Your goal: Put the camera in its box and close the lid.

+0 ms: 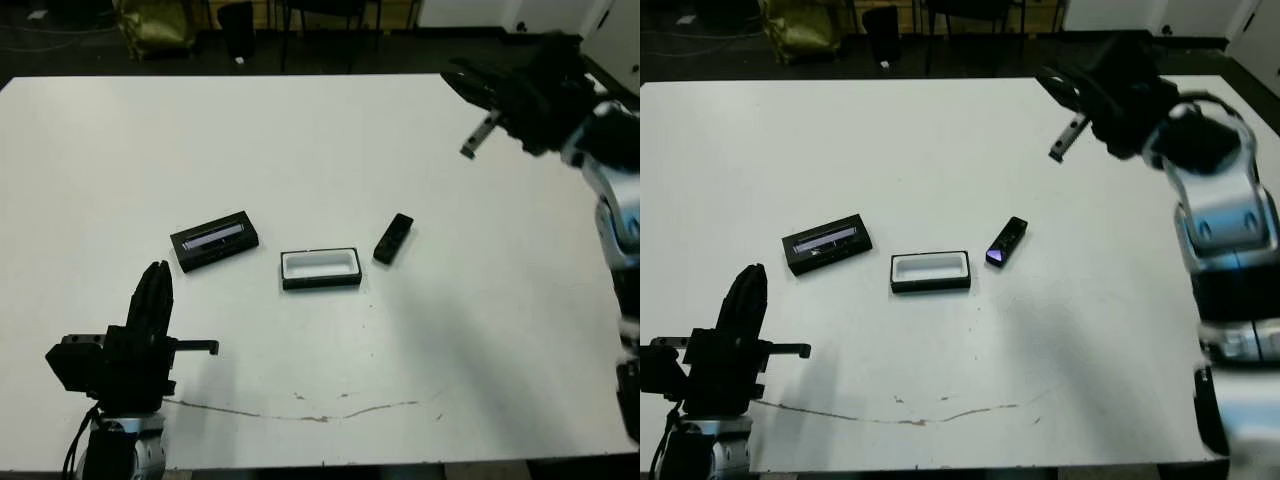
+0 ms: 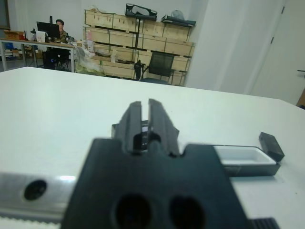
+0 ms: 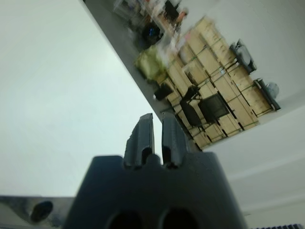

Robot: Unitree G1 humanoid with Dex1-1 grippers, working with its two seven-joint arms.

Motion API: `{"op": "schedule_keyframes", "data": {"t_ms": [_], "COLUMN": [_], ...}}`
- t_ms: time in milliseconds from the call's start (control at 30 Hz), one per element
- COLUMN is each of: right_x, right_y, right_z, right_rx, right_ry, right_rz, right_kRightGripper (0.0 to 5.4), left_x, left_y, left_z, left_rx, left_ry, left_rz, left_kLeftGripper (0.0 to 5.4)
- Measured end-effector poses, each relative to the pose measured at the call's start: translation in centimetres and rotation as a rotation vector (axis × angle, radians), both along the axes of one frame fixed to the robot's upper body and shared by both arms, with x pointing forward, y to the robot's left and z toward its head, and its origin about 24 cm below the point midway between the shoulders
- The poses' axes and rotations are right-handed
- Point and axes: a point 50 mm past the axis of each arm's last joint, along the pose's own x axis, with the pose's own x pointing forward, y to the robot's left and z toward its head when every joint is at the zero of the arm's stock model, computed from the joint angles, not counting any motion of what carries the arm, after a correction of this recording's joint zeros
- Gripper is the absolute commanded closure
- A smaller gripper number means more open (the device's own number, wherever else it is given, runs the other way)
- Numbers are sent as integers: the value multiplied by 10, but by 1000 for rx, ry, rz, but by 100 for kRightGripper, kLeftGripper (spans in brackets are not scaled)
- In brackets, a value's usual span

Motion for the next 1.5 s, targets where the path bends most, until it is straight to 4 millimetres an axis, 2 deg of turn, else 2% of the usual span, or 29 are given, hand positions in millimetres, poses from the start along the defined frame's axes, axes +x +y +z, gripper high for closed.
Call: {"op": "schedule_keyframes", "data": {"t_ms": [167, 300, 433, 700, 900, 1233, 1500], "right_x": [25, 35, 41, 44, 42, 38, 34], "right_y": [19, 33, 44, 58, 56, 46, 45], "right_z": [-17, -22, -31, -65, -87, -110, -118], "right_rx": [-156, -251, -326, -418, -466, -470, -517], "right_ry": [80, 113, 137, 192, 240, 322, 346], "right_rz": [-22, -23, -33, -33, -40, -61, -6], "right_kRightGripper": [540, 540, 540, 540, 540, 540, 540], "left_x": [1, 1, 1, -1, -2, -2, -2], "left_y": [-1, -2, -5, -6, -5, -7, -8], "left_z": [0, 1, 1, 1, 1, 0, 0], "left_rx": [5, 6, 12, 22, 10, 23, 20], "left_ry": [7, 13, 14, 8, 5, 12, 14], "left_rz": [-1, -3, -11, -1, 0, 9, 9], "left_kLeftGripper": [537, 537, 537, 537, 537, 537, 537]}}
